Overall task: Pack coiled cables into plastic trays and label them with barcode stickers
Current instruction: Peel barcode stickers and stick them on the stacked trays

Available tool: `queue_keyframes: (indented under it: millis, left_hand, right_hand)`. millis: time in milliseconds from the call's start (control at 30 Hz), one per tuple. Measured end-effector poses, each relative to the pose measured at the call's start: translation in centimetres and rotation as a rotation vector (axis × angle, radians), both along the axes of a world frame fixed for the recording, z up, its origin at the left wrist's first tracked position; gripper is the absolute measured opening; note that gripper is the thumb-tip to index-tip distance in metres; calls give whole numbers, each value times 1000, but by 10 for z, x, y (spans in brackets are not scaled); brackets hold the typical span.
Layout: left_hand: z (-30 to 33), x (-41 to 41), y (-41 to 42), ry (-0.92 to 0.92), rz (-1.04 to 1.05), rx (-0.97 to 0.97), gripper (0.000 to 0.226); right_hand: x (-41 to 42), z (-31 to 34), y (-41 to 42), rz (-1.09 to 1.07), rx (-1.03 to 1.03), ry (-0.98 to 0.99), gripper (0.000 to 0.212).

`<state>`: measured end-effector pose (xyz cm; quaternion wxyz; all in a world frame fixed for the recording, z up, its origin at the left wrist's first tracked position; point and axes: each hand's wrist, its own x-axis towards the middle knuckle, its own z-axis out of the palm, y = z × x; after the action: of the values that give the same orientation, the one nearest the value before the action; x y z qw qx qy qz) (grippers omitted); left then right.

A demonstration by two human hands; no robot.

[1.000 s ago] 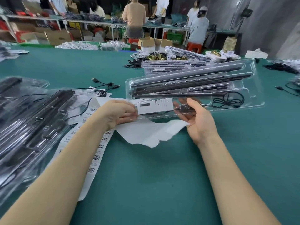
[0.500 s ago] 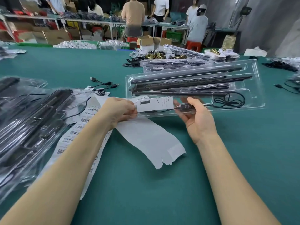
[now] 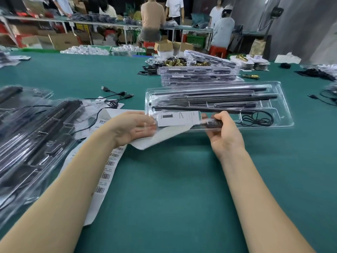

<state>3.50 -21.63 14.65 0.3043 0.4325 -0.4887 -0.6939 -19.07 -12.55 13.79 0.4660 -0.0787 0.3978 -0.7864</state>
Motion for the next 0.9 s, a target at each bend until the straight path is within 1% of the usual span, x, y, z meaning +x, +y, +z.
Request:
queue_keyframes:
  millis: [67, 200, 267, 300, 367, 400, 500, 633, 767, 900]
  left_hand:
    - [1, 0, -2, -2, -4, 3, 8]
    - [2, -3, -2, -42, -33, -18, 33]
    - [3, -6, 1, -40, 27, -19, 43]
    - [4, -7, 3, -56, 57, -32, 41]
    - [4, -11, 6, -124, 87, -89, 22]
    - [5, -13, 7, -160, 104, -121, 17]
    - [6, -17, 4, -221, 213, -230, 18]
    - [5, -21, 2, -278, 329, -344, 16]
    - [2, -20, 3, -308, 387, -407, 16]
    - [7, -18, 6, -277, 400, -455, 18]
  right_hand:
    - [0, 1, -1, -34, 21, -23, 13]
    - [0, 1, -1, -58, 69, -29, 13]
    - [2, 3, -1, -68, 65, -16, 14]
    - [3, 3, -1, -72, 61, -4, 14]
    - [6, 4, -1, -82, 27, 20, 16]
    - [6, 5, -1, -86, 0, 23, 17]
    - [6, 6, 0, -57, -81, 8, 15]
    - [9, 4, 2, 30, -101, 18, 12]
    - [14, 5, 4, 55, -162, 6, 16]
    - [14, 7, 4, 76, -159, 70, 21]
